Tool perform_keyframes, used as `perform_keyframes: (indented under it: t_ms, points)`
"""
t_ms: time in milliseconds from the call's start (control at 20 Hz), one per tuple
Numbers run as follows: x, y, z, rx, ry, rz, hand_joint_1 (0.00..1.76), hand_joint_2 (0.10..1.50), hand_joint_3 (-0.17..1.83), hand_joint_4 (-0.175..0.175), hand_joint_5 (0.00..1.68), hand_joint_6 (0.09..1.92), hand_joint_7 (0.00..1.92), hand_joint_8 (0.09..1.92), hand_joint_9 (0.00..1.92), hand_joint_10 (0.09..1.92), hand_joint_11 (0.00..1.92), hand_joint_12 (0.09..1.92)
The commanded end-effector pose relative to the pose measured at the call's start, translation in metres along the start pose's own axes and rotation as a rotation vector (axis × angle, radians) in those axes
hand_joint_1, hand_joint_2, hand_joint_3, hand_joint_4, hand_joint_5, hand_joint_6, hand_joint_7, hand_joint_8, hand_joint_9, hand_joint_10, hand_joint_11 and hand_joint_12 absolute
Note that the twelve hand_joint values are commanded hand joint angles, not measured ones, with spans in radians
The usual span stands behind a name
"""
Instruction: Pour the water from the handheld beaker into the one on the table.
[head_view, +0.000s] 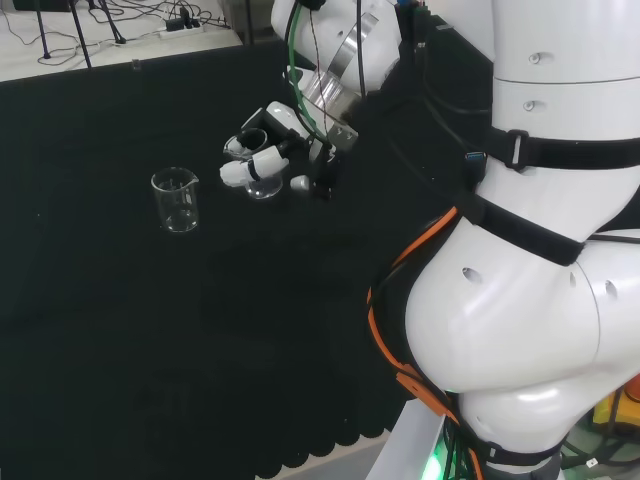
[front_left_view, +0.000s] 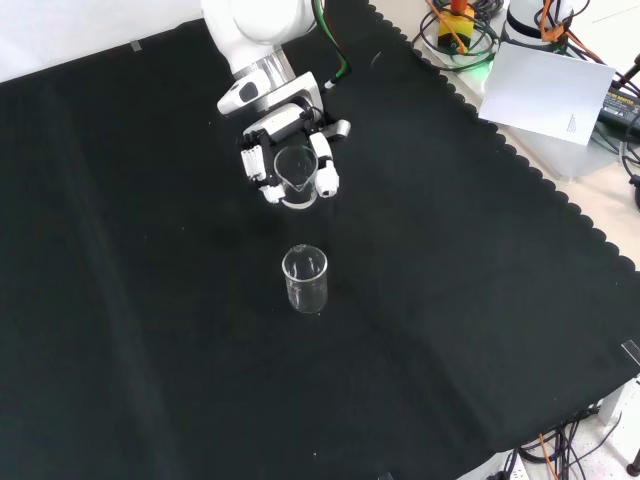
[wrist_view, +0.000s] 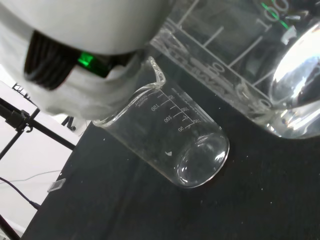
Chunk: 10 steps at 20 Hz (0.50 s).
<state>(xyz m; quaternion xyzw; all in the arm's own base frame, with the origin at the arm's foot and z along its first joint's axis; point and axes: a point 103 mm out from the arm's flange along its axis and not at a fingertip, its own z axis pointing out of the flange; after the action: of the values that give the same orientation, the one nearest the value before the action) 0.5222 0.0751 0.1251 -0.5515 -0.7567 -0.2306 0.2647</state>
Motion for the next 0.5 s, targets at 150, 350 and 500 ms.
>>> perform_keyframes:
  t_ms: [150, 350, 500]
  points:
    - [0.007, -0.001, -0.002, 0.001, -0.019, 0.012, 1.22, 0.56, 0.68, -0.149, 1.58, 0.09, 1.78, 0.10, 1.75, 0.13, 1.48, 0.69]
    - [0.012, 0.003, -0.008, 0.007, -0.063, 0.042, 1.22, 0.56, 0.69, -0.116, 1.59, 0.09, 1.78, 0.09, 1.75, 0.12, 1.47, 0.70]
    - [0.016, 0.009, -0.011, 0.024, -0.109, 0.055, 1.22, 0.56, 0.69, -0.110, 1.59, 0.09, 1.78, 0.09, 1.75, 0.12, 1.47, 0.71]
